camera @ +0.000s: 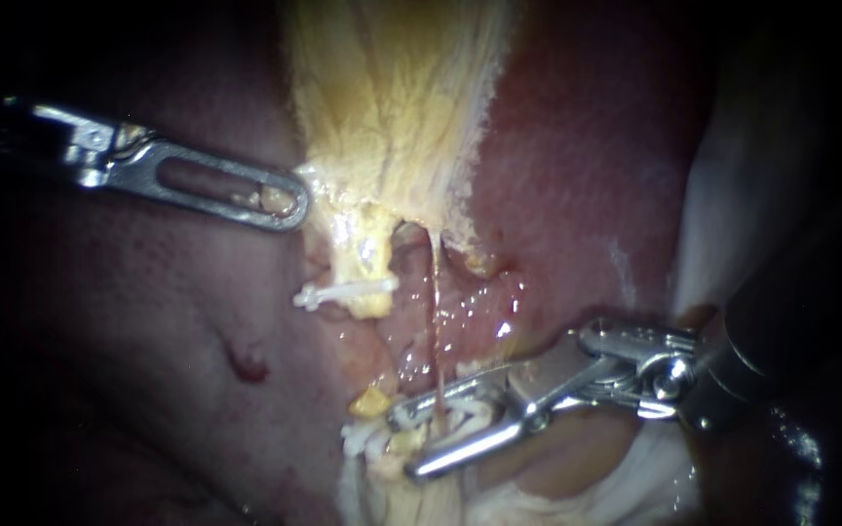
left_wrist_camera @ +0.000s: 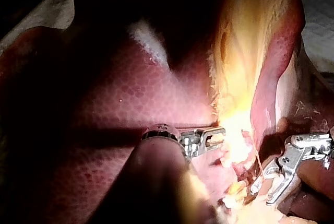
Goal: Clipping first clip right tube
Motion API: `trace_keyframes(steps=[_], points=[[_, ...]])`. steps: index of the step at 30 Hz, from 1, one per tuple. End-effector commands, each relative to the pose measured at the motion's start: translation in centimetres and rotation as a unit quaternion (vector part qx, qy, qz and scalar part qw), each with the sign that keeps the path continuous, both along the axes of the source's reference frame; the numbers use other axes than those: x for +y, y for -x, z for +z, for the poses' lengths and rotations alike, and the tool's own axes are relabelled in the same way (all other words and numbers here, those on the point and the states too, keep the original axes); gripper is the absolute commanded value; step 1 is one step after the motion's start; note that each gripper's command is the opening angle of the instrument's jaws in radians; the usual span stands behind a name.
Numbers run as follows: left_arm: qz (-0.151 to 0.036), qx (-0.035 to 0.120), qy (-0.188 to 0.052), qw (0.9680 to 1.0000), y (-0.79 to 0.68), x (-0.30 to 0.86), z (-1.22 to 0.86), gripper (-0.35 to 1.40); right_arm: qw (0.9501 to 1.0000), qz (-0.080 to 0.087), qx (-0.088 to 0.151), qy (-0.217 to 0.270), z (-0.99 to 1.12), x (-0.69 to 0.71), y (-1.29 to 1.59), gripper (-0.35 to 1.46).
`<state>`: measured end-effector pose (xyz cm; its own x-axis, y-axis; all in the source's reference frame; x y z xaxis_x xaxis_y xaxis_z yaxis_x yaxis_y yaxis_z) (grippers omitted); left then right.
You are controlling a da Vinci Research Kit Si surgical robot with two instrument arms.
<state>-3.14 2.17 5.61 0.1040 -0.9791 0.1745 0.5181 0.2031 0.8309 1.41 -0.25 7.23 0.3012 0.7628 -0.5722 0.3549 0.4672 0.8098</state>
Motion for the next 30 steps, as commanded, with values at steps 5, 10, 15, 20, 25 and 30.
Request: trace_keyframes(steps=[5, 10, 15, 20, 25, 30], points=[[0.0, 0.001, 0.0, 1.0, 0.0, 0.0, 0.01, -0.35, 1.0, -0.002, -0.002, -0.004, 0.03, -0.02, 0.02, -0.21], [0.0, 0.001, 0.0, 1.0, 0.0, 0.0, 0.02, -0.35, 0.9998, -0.006, -0.008, -0.017, 0.04, -0.04, 0.06, -0.35], [0.001, 0.002, 0.0, 1.0, 0.0, 0.0, 0.02, -0.35, 0.9997, -0.008, -0.012, -0.02, 0.08, -0.07, 0.06, -0.35], [0.001, 0.002, 0.0, 1.0, 0.0, 0.0, 0.02, -0.35, 0.9997, -0.008, -0.012, -0.019, 0.09, -0.08, 0.06, -0.35], [0.001, 0.002, 0.0, 1.0, -0.01, 0.0, 0.02, -0.35, 0.9997, -0.008, -0.012, -0.019, 0.09, -0.08, 0.06, -0.35], [0.001, 0.002, 0.0, 1.0, -0.01, 0.0, 0.02, -0.35, 0.9997, -0.008, -0.012, -0.019, 0.1, -0.08, 0.06, -0.35]])
